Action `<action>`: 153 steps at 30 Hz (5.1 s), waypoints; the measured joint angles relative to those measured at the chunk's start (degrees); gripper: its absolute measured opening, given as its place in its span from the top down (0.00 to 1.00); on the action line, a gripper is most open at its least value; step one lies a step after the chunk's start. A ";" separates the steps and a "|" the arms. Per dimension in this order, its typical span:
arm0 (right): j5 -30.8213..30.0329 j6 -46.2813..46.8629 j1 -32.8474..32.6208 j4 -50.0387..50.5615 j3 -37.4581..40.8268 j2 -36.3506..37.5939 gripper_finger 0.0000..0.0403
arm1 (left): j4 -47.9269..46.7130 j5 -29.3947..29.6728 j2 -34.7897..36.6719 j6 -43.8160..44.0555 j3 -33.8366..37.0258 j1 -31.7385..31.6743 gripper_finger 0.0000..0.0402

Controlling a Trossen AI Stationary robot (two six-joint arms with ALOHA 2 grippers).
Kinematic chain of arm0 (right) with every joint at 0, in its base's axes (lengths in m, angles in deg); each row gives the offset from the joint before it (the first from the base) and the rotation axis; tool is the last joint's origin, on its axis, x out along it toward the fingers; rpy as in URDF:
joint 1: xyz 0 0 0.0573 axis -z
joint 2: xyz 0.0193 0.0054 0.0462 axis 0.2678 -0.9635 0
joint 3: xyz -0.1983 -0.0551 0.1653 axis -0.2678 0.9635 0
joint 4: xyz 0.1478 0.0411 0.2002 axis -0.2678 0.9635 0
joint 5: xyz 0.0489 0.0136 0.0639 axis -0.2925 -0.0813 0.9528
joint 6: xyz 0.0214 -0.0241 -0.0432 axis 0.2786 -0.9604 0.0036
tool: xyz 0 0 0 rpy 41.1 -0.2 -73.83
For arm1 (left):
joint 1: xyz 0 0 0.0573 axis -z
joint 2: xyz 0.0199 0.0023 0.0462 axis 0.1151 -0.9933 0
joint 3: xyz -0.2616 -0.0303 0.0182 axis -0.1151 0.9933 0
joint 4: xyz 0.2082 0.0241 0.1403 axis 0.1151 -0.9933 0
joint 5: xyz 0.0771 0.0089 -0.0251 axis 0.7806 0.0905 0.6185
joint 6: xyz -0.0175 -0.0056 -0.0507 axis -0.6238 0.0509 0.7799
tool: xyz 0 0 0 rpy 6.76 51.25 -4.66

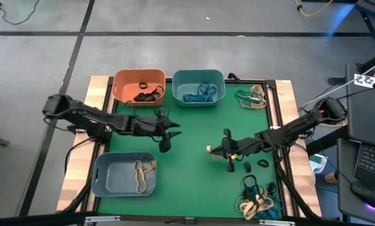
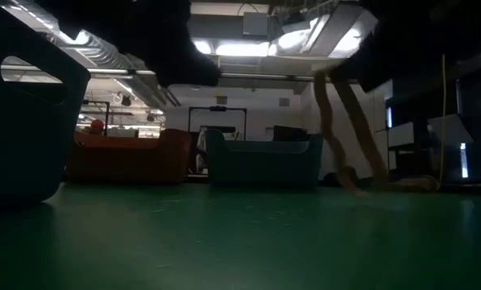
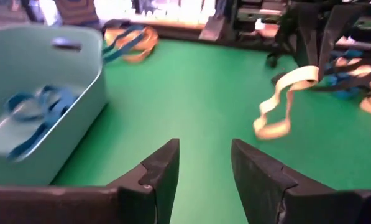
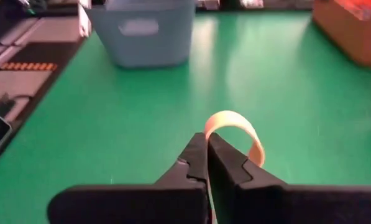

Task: Sort rubber bands into baskets
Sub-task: Put the white rubber band into the blue bin

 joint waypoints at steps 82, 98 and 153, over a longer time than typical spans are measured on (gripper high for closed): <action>10.29 -12.02 5.57 -18.28 -0.04 0.11 0.55 | -3.86 -9.36 -12.38 -9.26 -15.58 4.03 0.96; 6.57 -10.49 5.64 -17.86 -0.05 -1.20 0.53 | -40.75 -10.60 14.59 7.11 -15.98 11.05 0.96; -15.27 -10.71 5.64 -10.83 0.00 -1.22 0.53 | -37.09 5.67 13.63 4.83 -15.23 13.03 0.61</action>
